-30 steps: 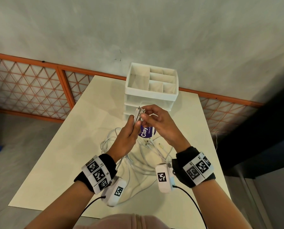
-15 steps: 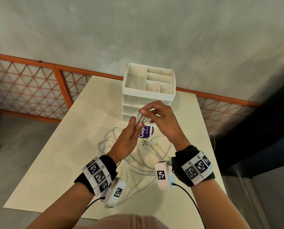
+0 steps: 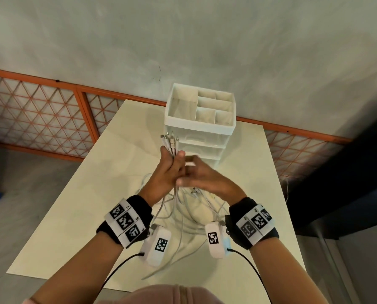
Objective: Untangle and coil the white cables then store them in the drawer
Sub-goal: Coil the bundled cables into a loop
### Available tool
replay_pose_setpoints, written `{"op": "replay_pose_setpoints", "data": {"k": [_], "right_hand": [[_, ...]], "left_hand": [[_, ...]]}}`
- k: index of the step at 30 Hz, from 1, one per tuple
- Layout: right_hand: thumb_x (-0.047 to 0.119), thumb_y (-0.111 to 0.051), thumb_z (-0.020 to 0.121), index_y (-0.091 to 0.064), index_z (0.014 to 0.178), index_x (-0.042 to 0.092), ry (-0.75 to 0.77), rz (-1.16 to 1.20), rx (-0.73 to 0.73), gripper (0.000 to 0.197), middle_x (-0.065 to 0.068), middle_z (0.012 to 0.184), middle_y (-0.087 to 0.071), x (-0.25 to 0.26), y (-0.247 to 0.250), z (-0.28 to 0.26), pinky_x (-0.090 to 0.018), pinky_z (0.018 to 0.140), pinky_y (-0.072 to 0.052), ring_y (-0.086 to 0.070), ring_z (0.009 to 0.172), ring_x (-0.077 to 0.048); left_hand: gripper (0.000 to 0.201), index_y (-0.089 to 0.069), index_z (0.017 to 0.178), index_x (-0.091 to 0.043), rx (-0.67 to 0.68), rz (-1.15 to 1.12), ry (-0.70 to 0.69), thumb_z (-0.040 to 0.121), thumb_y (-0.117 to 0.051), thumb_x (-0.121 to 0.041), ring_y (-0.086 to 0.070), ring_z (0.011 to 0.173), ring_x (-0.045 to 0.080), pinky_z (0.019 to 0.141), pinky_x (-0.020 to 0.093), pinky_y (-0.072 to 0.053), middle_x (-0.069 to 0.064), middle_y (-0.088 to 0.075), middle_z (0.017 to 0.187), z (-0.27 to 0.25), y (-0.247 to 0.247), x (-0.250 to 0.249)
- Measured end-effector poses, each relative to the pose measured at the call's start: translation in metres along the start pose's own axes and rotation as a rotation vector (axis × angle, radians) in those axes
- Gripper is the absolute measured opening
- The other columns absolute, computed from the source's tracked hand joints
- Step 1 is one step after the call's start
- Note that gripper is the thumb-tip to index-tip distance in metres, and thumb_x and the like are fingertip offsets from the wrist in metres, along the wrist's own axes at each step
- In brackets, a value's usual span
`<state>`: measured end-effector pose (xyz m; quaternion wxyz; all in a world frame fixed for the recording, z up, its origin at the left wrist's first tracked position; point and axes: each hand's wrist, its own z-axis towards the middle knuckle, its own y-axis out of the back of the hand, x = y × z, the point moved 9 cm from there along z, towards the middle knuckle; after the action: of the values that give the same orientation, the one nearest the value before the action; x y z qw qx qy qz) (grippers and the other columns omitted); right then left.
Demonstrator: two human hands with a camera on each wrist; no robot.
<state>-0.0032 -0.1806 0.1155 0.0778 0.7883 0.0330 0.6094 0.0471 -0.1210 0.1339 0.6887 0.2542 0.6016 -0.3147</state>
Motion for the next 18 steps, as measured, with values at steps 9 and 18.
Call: {"op": "replay_pose_setpoints", "data": {"k": [9,18], "right_hand": [[0.003,-0.056,0.090,-0.069,0.086,0.010,0.071,-0.053,0.126,0.015,0.000,0.074,-0.069,-0.015,-0.035,0.013,-0.021,0.089,-0.050,-0.069,0.087,-0.019],[0.033,-0.047,0.098,-0.052,0.069,0.018,0.100,-0.385,-0.073,0.033,0.010,0.050,-0.052,0.004,0.026,0.009,-0.025,0.065,-0.046,-0.055,0.050,-0.007]], "left_hand": [[0.028,-0.023,0.088,-0.018,-0.035,-0.051,-0.057,0.095,-0.039,-0.040,-0.033,0.059,0.007,0.061,0.023,-0.041,-0.004,-0.031,0.070,0.011,0.013,-0.011],[0.012,-0.047,0.091,-0.006,-0.352,-0.103,-0.058,0.096,-0.051,-0.016,-0.066,0.061,0.012,0.064,0.026,-0.056,-0.005,-0.062,0.057,0.011,0.057,0.003]]}}
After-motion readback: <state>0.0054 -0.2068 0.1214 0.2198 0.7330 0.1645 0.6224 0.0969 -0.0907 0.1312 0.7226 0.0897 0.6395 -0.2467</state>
